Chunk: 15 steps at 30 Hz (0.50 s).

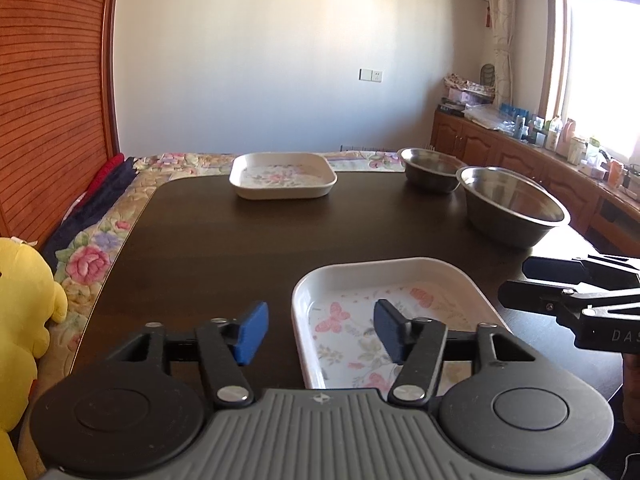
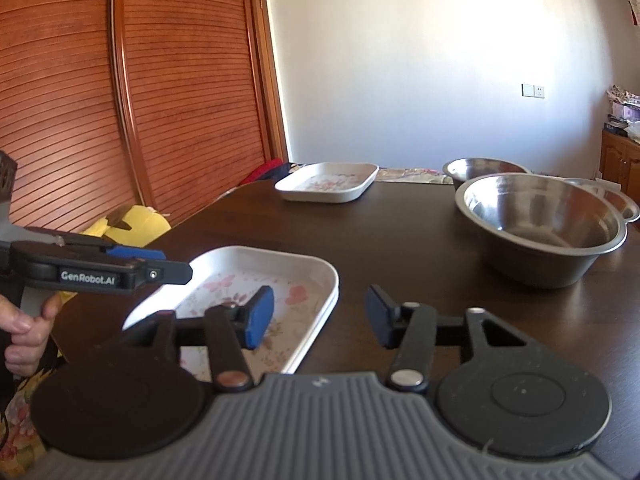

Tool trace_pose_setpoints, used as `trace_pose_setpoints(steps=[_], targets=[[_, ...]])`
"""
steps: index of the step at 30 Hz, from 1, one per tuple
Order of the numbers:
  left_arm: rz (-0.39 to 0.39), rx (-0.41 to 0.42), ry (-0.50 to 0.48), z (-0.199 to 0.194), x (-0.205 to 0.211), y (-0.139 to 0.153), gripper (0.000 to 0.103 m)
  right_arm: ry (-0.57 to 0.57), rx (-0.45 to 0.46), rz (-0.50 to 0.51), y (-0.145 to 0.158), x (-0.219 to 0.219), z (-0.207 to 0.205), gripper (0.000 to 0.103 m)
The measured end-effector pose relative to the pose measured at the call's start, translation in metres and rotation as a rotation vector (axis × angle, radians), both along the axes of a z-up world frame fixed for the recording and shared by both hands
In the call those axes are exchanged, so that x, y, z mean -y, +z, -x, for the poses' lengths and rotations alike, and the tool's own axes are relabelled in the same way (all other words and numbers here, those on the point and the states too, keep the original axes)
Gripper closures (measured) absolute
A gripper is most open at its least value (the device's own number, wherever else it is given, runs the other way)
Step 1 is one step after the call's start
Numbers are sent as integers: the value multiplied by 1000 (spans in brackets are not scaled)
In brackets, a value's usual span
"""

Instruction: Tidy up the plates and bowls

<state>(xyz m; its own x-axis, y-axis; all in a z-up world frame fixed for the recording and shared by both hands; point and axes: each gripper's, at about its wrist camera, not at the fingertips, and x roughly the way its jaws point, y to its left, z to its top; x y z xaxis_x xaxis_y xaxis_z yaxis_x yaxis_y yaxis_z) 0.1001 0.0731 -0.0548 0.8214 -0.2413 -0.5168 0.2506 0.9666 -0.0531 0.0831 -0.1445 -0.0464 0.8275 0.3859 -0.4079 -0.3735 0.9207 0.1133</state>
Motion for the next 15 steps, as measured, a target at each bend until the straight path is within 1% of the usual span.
trace_pose_setpoints(steps=[1,3,4,6,8,10,13,15], targets=[[-2,1,1,0,1,1,39,-2,3,-2,0,0,0,44],[-5,7,4,0,2,3,34,-5,6,-6,3,2,-1,42],[-7,13,4,0,2,4,33,-6,8,-7,5,3,-1,40],[-12,21,-2,-1,3,6,31,-6,16,-5,7,4,0,35],[-15,26,-2,-3,2,7,30,-8,27,1,10,4,-1,23],[-17,30,1,-6,1,7,27,-7,36,9,12,5,-2,19],[-33,40,1,-13,2,9,23,-3,35,20,17,6,-8,16],[-43,46,2,-19,2,11,16,-1,37,19,20,7,-13,14]])
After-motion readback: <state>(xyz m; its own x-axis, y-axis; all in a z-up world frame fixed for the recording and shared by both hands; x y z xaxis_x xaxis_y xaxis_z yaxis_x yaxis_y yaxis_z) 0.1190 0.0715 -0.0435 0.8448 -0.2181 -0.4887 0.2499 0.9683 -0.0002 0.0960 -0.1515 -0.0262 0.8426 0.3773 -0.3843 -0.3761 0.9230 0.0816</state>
